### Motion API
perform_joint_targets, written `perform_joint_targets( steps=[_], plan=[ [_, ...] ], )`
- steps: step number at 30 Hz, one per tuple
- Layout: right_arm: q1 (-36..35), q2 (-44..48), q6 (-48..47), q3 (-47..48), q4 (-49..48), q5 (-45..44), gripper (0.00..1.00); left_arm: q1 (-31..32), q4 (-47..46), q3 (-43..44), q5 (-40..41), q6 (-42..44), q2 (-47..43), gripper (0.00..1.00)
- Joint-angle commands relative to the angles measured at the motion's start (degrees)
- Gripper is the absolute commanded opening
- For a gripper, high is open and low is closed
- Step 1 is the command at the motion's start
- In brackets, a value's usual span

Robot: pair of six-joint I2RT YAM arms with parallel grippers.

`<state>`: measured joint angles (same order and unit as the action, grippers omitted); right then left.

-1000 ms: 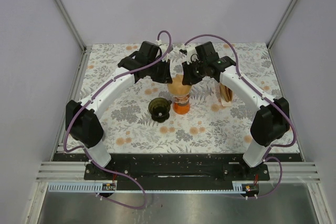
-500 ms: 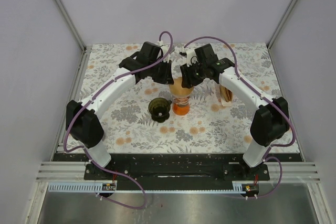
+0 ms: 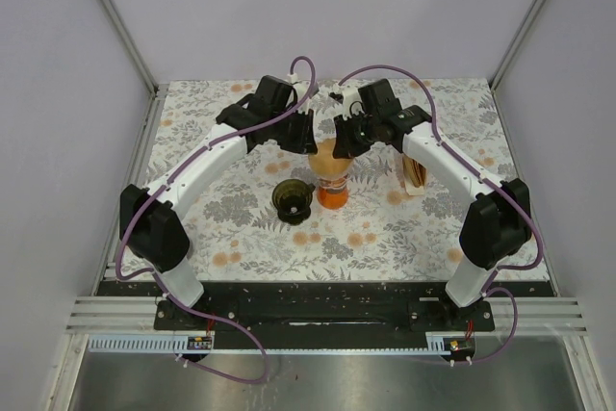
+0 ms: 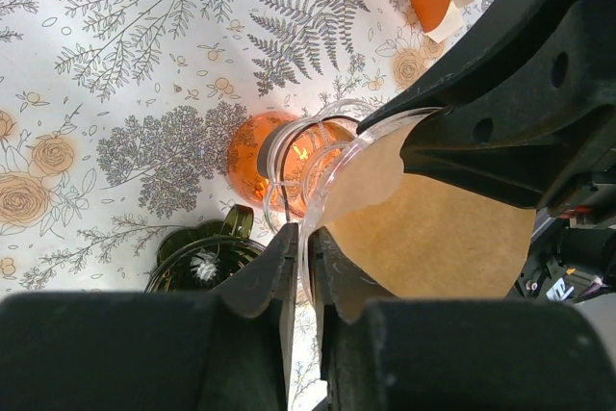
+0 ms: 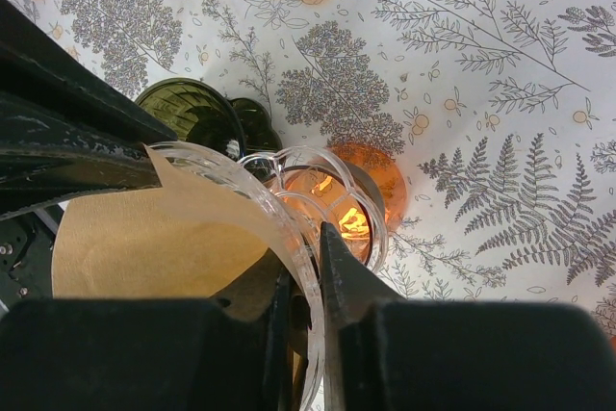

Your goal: Place the coffee filter in the dripper

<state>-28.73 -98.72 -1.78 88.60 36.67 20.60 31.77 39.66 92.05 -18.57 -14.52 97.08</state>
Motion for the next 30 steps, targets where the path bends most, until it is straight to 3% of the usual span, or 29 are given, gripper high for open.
perform_joint_targets(
  steps=[1, 6, 12, 22, 30],
  plan=[
    [0.17, -0.16, -3.05, -1.67, -0.28, -4.07, 0.00, 0.49, -1.25, 2.26, -1.47, 0.20, -1.28, 0.17],
    [0.17, -0.42, -3.14, -2.20, -0.10, -5.13, 0.06, 0.49, -1.25, 2.61, -0.95, 0.90, -2.07, 0.32],
    [0.34, 0.19, -3.32, -2.29, -0.10, -5.92, 0.20, 0.49, 0.33, 4.45, -1.12, 1.69, -2.07, 0.41],
    [0.52, 1.51, -3.49, -1.50, 0.77, -5.66, 0.48, 0.31, 0.59, 5.07, -1.21, 2.48, -2.16, 0.47],
    [0.61, 3.18, -3.40, 1.05, 1.74, -5.22, 0.64, 0.31, 1.30, 6.21, -1.03, 3.27, -2.42, 0.57]
  ],
)
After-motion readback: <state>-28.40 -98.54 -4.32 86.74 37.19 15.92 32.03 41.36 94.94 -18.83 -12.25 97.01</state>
